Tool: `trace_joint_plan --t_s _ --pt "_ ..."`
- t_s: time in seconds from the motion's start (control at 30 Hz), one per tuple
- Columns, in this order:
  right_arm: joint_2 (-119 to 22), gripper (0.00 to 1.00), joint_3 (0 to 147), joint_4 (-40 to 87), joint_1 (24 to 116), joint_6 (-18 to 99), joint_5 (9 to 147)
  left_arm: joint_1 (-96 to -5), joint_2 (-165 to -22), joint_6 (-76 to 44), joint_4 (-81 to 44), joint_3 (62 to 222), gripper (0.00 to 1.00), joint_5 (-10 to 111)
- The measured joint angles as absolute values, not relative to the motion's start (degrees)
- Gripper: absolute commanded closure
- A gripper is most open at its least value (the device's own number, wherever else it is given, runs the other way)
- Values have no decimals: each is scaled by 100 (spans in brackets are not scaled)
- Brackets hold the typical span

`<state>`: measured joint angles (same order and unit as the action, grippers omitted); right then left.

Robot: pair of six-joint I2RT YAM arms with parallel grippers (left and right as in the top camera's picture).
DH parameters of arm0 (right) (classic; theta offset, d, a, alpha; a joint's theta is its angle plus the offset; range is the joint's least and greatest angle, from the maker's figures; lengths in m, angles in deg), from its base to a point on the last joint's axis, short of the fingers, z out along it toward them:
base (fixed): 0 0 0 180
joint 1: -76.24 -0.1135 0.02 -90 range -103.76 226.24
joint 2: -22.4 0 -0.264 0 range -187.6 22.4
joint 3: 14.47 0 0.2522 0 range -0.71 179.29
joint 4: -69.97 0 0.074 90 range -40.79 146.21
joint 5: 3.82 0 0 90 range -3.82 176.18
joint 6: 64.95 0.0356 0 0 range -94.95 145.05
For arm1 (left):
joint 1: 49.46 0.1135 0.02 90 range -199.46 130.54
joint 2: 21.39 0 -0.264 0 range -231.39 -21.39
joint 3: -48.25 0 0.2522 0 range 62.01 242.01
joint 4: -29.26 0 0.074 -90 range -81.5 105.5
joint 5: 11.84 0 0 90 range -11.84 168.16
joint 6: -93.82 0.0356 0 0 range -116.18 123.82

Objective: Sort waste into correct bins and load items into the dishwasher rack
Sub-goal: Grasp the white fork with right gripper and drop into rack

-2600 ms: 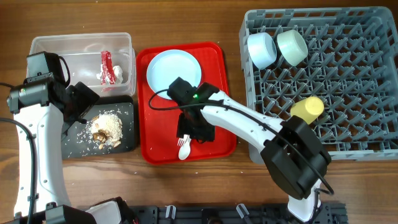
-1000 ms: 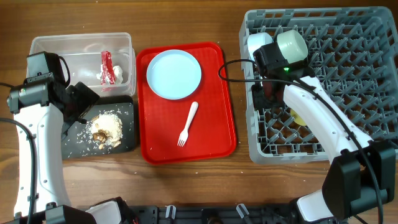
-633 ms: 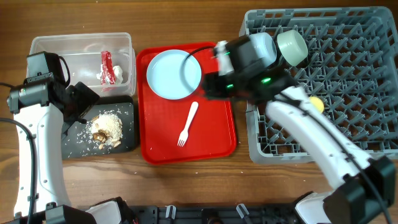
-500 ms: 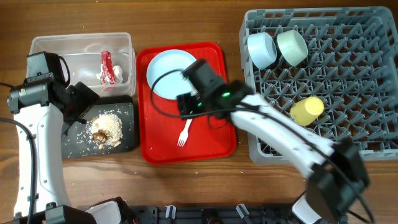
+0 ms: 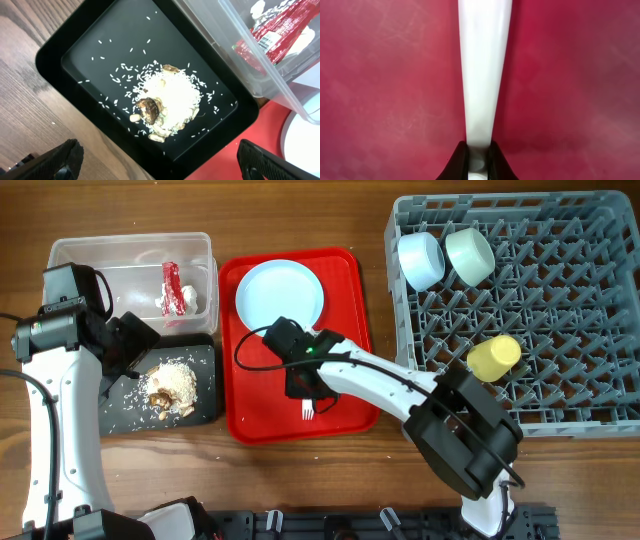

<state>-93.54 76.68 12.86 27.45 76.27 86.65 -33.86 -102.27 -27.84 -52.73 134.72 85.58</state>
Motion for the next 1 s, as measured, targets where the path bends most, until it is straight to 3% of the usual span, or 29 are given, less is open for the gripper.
trace_joint_plan --t_s 0.17,0.27,0.4,0.6,0.7,0.8,1.0 --pt "-9081 96 7655 834 3009 7456 8813 -3386 -10227 -2784 -5277 13472 0 8556" --pt "-8104 96 7648 458 3322 6951 9091 -3386 -10227 -2784 -5288 13472 0 8556" --pt "-6849 96 7648 -98 4231 5990 9491 -3386 -10227 -2784 -5288 13472 0 8556" --pt "-6705 95 7491 -331 5815 4364 9635 -3386 -10227 -2784 -5286 13472 0 8556" --pt "-6709 88 7257 -32 5927 3959 9631 -3386 -10227 -2784 -5288 13472 0 8556" --pt "-6716 55 7218 14 5927 3693 9633 -3386 -10227 -2784 -5288 13472 0 8556" --pt "-6716 51 7215 62 5927 3605 9631 -3386 -10227 -2784 -5288 13472 0 8554"
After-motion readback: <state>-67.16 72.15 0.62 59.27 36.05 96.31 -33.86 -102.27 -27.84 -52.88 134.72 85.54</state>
